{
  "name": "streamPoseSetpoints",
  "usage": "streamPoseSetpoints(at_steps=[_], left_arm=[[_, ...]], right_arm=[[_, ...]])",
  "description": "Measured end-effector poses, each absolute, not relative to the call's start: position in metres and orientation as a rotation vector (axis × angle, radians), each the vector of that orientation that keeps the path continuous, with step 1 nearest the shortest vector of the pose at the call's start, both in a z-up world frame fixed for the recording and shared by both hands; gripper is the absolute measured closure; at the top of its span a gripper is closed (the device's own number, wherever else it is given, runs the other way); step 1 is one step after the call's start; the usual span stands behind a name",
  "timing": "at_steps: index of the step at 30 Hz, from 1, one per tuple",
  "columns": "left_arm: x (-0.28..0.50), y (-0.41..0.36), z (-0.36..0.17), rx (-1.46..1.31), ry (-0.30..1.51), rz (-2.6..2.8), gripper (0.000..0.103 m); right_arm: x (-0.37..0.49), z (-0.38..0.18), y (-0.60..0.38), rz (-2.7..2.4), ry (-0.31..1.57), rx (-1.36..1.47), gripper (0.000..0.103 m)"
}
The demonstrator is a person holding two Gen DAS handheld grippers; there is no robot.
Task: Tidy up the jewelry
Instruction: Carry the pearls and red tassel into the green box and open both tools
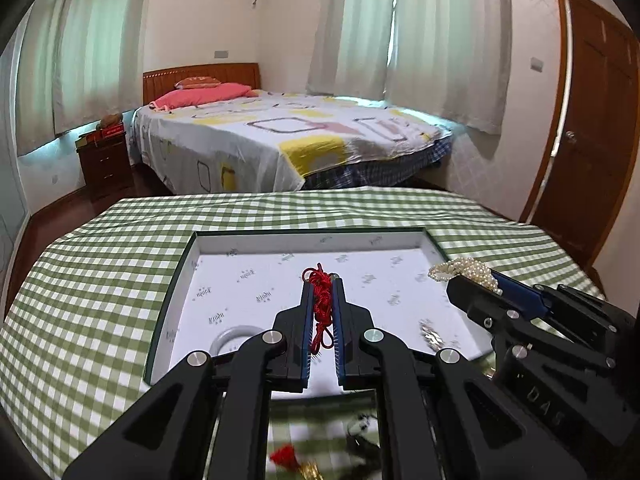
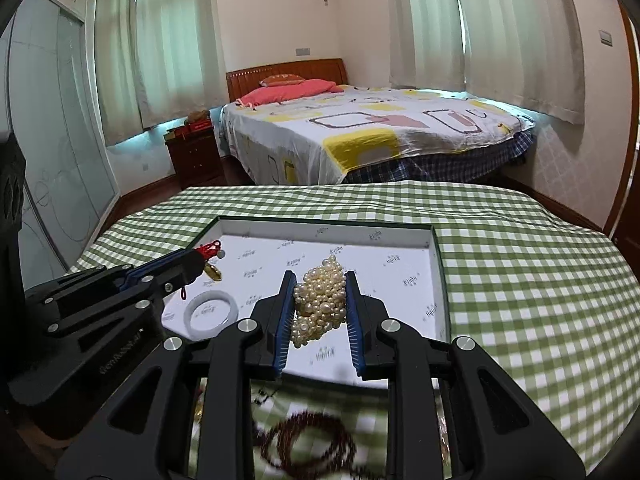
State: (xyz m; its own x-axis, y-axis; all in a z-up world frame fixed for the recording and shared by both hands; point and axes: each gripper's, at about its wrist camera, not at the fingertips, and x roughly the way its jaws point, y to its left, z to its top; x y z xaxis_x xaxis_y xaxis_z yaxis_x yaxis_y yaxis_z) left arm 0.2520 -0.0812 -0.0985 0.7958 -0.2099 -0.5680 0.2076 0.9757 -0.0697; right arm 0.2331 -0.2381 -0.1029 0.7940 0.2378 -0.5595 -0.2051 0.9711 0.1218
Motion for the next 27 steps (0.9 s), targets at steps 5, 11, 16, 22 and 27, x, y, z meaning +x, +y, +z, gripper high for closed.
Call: streamPoseSetpoints(at_steps=[5,11,16,22,27], left_arm=[[0.277,-0.084,-0.129,0.013,0.688,-0.189,0.094],[0.298,-0.084,-0.166,0.019,0.802,-0.169,0.094],[0.299,-0.087,-0.171,0.035,0.823,-0.182,0.093],[0.3,-0.091,-0.174,0.038,0.844,-0.197,0.092],[0.302,-0.093,-0.173,0.026,0.844,-0.215,0.073]], right_arm=[[0.259,-0.132,-0.234,0.242,0.693,0.045,0.079],[0.276,-0.162,-0.232,0.244,0.78,0.035,0.079],[0.283,-0.175,-0.233,0.25,0.83,0.044,0.079],[0.283,-0.178,-0.235,0.253,0.834,0.055,0.07],[0.28,-0.174,-0.241,0.234,0.815,0.059,0.063]])
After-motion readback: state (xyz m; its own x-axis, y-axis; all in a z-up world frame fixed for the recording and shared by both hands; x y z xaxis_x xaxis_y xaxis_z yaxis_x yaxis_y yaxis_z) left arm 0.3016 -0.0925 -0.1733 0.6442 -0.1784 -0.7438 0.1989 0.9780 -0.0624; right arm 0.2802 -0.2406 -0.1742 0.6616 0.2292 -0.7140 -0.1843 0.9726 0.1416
